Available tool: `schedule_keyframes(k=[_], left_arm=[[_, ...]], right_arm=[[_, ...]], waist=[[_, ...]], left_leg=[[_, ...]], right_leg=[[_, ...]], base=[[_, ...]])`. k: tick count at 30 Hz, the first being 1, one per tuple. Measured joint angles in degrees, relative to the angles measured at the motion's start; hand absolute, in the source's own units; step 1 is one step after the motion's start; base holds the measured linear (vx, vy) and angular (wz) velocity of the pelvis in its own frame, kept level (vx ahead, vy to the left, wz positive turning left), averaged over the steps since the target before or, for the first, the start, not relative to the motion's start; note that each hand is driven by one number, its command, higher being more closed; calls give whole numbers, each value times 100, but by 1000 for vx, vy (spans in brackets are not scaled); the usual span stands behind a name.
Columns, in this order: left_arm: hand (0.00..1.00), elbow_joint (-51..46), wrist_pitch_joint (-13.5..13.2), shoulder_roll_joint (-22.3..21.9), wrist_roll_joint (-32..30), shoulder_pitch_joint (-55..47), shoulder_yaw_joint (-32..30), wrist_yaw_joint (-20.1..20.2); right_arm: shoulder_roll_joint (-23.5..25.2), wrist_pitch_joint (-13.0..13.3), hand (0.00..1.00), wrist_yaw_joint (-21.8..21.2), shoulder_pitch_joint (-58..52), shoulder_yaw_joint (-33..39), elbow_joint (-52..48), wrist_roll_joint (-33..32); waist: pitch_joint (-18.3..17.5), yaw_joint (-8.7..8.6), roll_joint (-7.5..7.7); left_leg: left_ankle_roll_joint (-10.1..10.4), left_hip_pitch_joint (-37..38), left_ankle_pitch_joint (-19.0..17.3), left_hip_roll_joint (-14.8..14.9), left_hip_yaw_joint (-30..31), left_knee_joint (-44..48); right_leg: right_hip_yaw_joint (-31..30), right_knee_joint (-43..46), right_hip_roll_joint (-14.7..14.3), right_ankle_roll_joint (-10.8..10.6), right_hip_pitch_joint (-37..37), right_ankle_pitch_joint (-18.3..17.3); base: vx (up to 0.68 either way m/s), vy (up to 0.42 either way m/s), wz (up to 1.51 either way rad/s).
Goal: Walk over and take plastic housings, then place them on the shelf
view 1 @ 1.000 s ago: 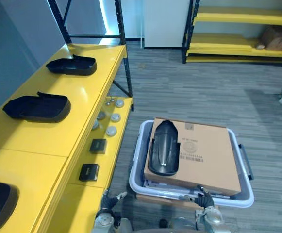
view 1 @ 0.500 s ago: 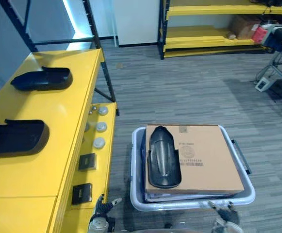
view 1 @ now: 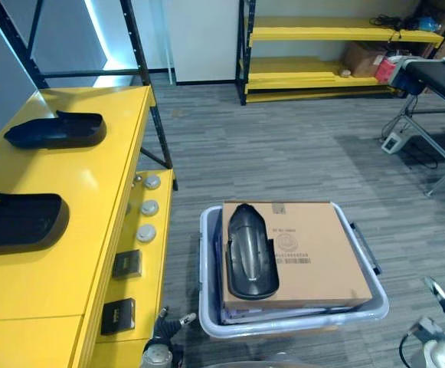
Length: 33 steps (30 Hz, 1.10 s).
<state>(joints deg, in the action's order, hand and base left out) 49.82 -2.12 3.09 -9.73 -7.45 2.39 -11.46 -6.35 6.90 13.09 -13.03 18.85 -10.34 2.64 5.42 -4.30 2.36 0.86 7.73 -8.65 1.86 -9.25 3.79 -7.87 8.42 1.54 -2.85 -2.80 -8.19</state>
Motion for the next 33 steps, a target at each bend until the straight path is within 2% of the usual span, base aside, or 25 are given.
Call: schedule_keyframes(k=[4,6,13,18,19,20,24,27,29,30,33], left_arm=[[0,-7,-56,100,-1,-56,45,24],[0,-6,-59,196,-2,-54,59,25],[0,-14,-67,207,-7,-51,205,25],[0,-134,-65,204,-8,-40,204,9],[0,-139,-65,204,-8,-38,204,8],[0,-228,-64,200,-7,-39,205,-10],[0,-427,-62,188,-5,-17,214,-133],[0,-597,-70,178,-4,13,260,-174],[0,-651,-87,183,-1,30,259,-263],[0,-658,-97,189,4,98,261,-286],[0,-676,-97,191,12,277,394,-376]], right_arm=[[-270,35,0,-250,250,-495,256,244],[-383,-7,0,-343,520,-732,794,422],[-333,-552,0,-312,1329,-1232,2538,1349],[-30,-1020,0,63,1861,-1121,3672,2041],[-15,-1032,0,79,1879,-1106,3702,2057],[103,-1178,0,214,2099,-945,3948,2183],[176,-1467,0,575,2679,-606,4715,2468],[137,-1594,0,739,2965,-299,5281,2479],[121,-1603,0,838,3184,-294,5500,2476],[79,-1602,100,938,3434,-282,5648,2463],[-150,-1597,100,1096,4053,-4,6101,2371]], waist=[[-10,81,9],[-14,164,26],[-11,250,18],[42,362,1],[47,361,-1],[149,369,-23],[424,390,-59],[627,514,-94],[677,511,-93],[804,511,-91],[1035,523,-84]], left_leg=[[-47,-63,138,-93,199,-111],[-56,-134,206,-131,288,-159],[-83,-356,329,-230,487,-227],[-75,-512,499,-281,741,-381],[-72,-519,506,-284,757,-382],[-86,-576,550,-296,782,-384],[-118,-898,723,-356,927,-391],[-148,-980,789,-410,1023,-390],[-171,-1158,875,-435,1058,-396],[-184,-1249,923,-446,1062,-397],[-225,-1422,1040,-496,1092,-413]], right_leg=[[203,-81,99,-42,-20,43],[298,-174,145,-63,-36,112],[517,-281,255,-110,63,158],[780,-393,309,-134,127,260],[792,-393,314,-135,128,261],[872,-393,328,-141,159,302],[994,-393,386,-167,409,391],[1112,-397,444,-187,447,430],[1117,-401,463,-199,620,496],[1120,-410,472,-218,700,549],[1214,-474,516,-234,810,675]], base=[[-30,10,31],[26,21,20],[9,11,19],[6,3,22],[-17,3,28],[-33,8,18],[-67,13,24],[-86,26,19],[-90,35,6],[-101,35,4],[-131,39,14]])
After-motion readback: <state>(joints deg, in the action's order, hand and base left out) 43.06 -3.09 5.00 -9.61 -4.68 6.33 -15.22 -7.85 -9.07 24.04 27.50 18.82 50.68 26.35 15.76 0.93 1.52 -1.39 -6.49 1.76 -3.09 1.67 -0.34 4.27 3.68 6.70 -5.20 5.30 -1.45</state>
